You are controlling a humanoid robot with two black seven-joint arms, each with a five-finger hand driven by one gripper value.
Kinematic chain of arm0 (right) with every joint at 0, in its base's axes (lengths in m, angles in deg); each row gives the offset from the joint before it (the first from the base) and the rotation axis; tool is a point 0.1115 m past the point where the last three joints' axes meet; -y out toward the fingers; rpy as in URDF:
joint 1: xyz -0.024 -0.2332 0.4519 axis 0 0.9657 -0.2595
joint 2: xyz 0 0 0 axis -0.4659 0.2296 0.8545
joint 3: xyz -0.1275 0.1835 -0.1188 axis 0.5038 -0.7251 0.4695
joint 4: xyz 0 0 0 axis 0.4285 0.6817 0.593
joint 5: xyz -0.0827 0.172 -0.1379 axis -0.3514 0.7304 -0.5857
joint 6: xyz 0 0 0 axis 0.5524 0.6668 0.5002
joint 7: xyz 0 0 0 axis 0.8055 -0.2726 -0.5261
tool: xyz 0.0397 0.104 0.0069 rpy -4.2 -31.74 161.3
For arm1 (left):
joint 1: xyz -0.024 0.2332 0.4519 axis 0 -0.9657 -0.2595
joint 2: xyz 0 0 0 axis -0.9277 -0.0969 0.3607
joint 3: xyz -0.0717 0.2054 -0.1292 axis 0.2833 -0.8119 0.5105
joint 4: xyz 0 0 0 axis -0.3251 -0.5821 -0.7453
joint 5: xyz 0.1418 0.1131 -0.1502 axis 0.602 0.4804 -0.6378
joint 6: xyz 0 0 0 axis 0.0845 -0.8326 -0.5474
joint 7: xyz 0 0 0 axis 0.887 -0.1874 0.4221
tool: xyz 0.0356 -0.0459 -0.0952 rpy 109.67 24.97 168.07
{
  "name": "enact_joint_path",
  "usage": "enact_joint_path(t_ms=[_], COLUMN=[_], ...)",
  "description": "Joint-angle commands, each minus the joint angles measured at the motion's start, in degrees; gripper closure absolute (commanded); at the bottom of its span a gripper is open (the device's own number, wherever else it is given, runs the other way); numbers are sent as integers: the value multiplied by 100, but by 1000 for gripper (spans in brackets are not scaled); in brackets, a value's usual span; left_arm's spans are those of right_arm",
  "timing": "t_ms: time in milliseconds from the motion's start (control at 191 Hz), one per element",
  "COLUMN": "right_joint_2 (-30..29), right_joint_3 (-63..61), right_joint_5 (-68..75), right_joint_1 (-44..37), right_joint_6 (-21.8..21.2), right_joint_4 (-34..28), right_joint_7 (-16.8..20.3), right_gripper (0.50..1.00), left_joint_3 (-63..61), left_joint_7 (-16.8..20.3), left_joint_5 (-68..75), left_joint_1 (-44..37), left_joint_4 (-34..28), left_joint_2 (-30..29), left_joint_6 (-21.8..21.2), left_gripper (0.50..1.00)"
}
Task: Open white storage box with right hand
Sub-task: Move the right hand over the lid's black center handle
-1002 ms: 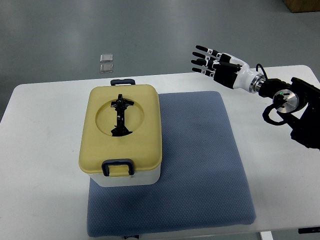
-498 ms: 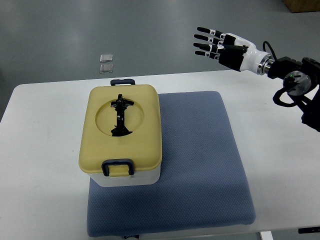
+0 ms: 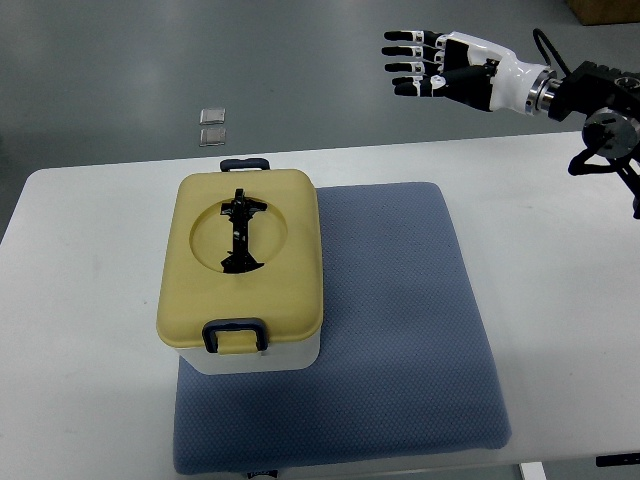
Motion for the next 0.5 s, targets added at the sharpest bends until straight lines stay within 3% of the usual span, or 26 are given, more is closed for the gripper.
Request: enact_joint_path(t_ms=[0, 493], right_joint_2=[41, -320], right_joint_3=[-34, 10], right_joint_5=[-773, -4079], right_joint_1=[-50, -700], right_joint_6=[1, 1], right_joint_4=[-368, -1353], right_joint_7=[-324, -1247], right_gripper=[572, 574], left_joint_3=[0, 0], left_joint_7=[0, 0], left_joint_5=[0, 0], left_joint_1=[0, 0], left_joint_4=[0, 0], left_joint_2=[0, 0], left_joint_6=[-3, -3], left_gripper=[500, 500])
